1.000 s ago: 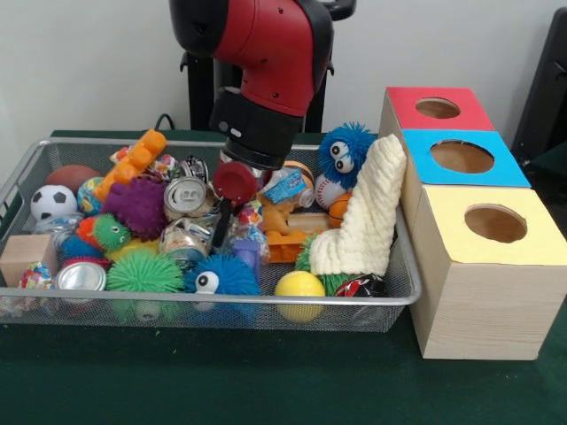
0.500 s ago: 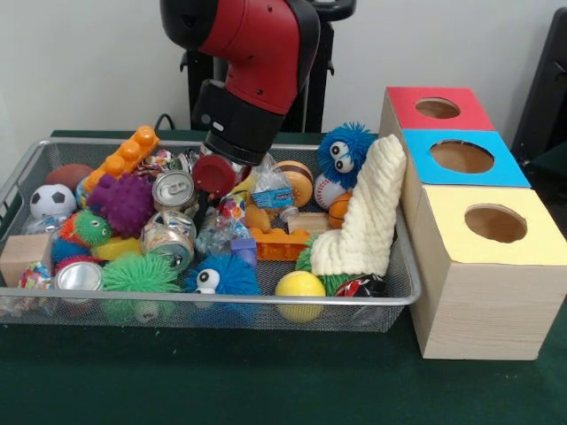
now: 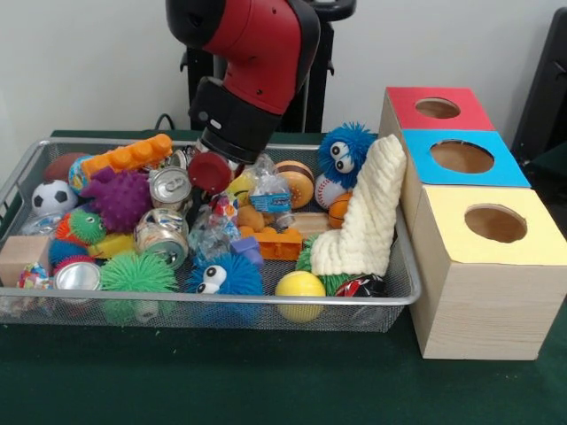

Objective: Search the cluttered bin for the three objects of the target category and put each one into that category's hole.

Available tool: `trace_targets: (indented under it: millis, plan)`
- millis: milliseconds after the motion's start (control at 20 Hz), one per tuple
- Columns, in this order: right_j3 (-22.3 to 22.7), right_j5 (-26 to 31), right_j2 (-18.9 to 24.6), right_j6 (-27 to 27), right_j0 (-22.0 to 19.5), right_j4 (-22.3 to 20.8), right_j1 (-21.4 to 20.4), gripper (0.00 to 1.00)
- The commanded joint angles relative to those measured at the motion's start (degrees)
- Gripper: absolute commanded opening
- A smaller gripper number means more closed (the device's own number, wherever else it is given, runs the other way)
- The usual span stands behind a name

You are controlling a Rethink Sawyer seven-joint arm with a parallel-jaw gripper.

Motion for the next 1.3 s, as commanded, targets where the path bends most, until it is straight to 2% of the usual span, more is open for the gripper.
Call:
trace_targets:
  millis: [50, 150, 200, 250, 350, 500, 650, 850, 1300]
  plan:
    - [1.22, -0.15, 5.90, 8.14, -7.74, 1.44, -1.81, 1.00]
    - [6.28, -0.05, 13.16, 7.51, -12.46, 3.58, -7.37, 1.00]
    - [7.93, 0.84, 15.14, 7.61, -13.65, 4.78, -9.07, 1.00]
    - [10.73, 2.33, 19.49, 6.93, -16.34, 6.47, -11.72, 1.00]
    - [13.38, 4.20, 23.31, 6.69, -18.77, 8.61, -14.16, 1.00]
    - [14.30, 4.46, 25.80, 5.22, -20.01, 8.47, -14.80, 1.00]
    - [16.54, 5.72, 30.85, 2.91, -23.49, 8.91, -16.61, 1.00]
    - [16.98, 7.26, 33.14, 1.18, -25.33, 8.21, -17.76, 1.00]
    - [16.96, 9.08, 35.48, 0.08, -26.62, 6.62, -19.62, 1.00]
